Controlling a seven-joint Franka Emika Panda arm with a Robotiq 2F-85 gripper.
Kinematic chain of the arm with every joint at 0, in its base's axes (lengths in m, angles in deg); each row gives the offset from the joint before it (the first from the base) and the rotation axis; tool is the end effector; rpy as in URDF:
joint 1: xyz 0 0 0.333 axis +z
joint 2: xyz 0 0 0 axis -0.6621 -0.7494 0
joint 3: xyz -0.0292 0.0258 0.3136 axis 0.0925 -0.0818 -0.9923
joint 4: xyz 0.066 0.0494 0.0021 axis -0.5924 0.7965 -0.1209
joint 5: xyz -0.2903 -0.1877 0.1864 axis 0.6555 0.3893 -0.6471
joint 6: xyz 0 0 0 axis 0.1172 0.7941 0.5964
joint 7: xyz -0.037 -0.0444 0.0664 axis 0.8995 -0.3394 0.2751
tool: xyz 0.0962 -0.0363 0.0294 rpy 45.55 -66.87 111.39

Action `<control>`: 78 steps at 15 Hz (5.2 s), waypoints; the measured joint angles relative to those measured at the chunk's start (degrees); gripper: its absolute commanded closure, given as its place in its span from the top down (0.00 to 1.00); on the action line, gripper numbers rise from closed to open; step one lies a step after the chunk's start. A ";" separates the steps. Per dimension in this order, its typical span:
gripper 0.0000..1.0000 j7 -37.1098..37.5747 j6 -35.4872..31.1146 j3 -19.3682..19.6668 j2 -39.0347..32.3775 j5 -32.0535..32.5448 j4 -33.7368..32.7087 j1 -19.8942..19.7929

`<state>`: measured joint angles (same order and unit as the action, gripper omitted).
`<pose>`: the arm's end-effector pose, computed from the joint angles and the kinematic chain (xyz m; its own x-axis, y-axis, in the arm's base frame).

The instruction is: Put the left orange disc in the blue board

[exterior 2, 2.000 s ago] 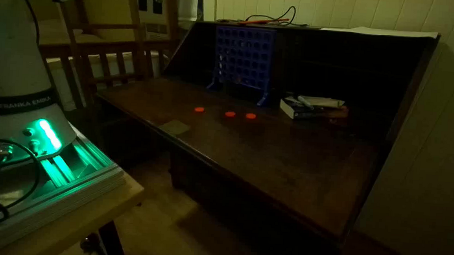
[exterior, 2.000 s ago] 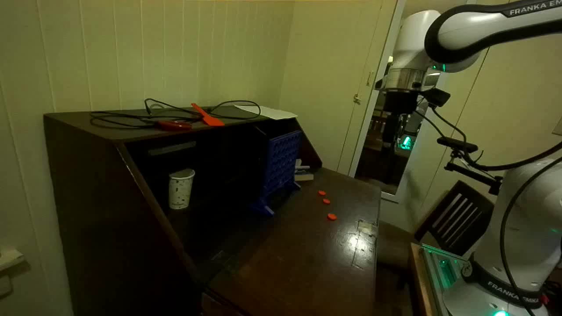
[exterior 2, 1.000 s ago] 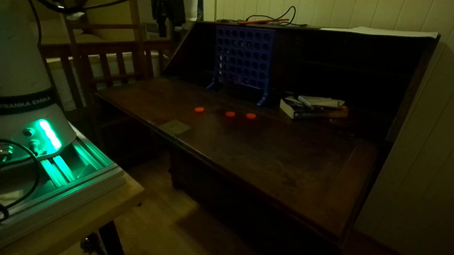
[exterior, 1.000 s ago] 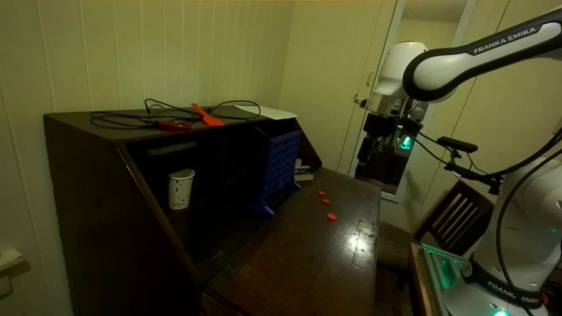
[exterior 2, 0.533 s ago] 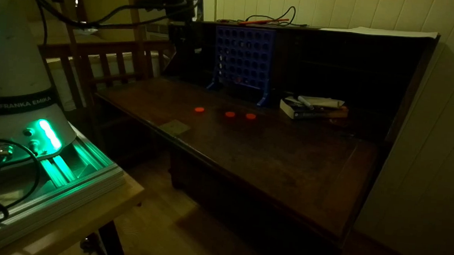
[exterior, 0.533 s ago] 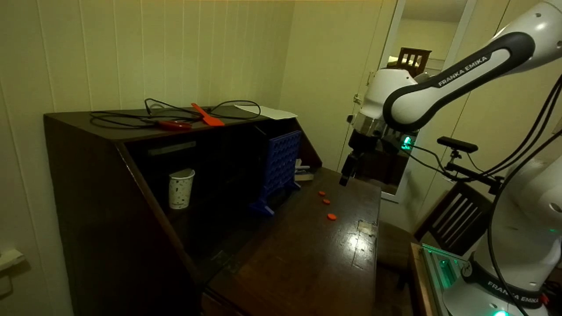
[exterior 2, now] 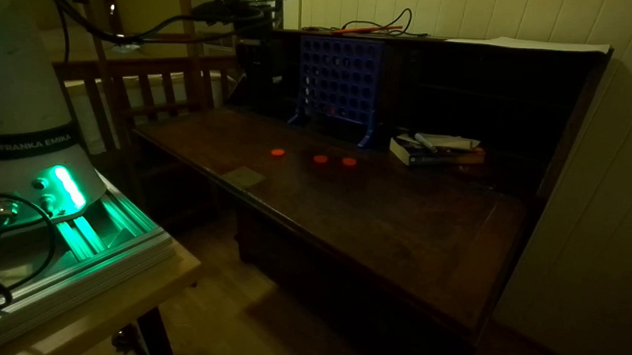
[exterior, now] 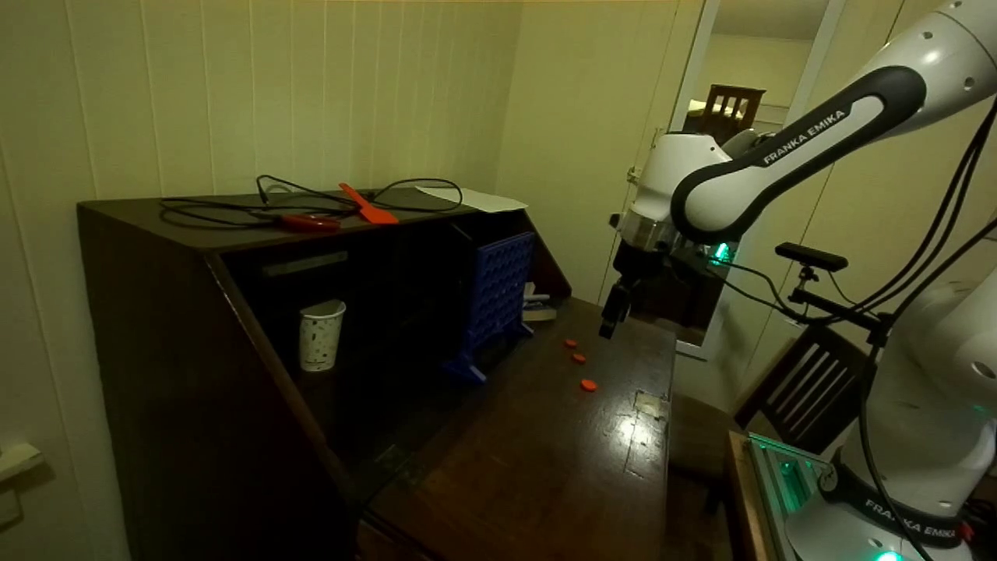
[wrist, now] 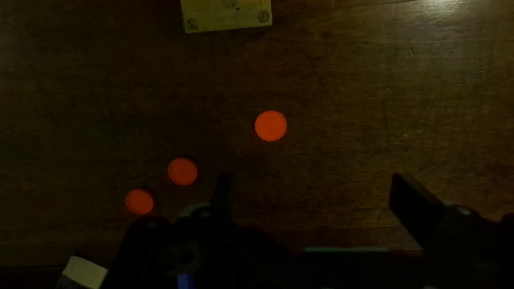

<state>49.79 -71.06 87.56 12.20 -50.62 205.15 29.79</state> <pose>0.3675 -0.1356 0.3310 0.9865 -0.1237 0.1076 -0.1319 -0.9886 0.0728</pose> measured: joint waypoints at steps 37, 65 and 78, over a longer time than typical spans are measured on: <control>0.87 -2.18 -36.22 2.70 -29.49 4.81 -0.16 0.13; 0.76 -8.71 -30.46 6.49 -27.52 5.31 -0.22 -0.03; 0.71 -8.71 -30.58 6.87 -27.60 5.48 -0.22 0.14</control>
<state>41.08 -101.64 94.43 -15.40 -45.14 204.94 29.93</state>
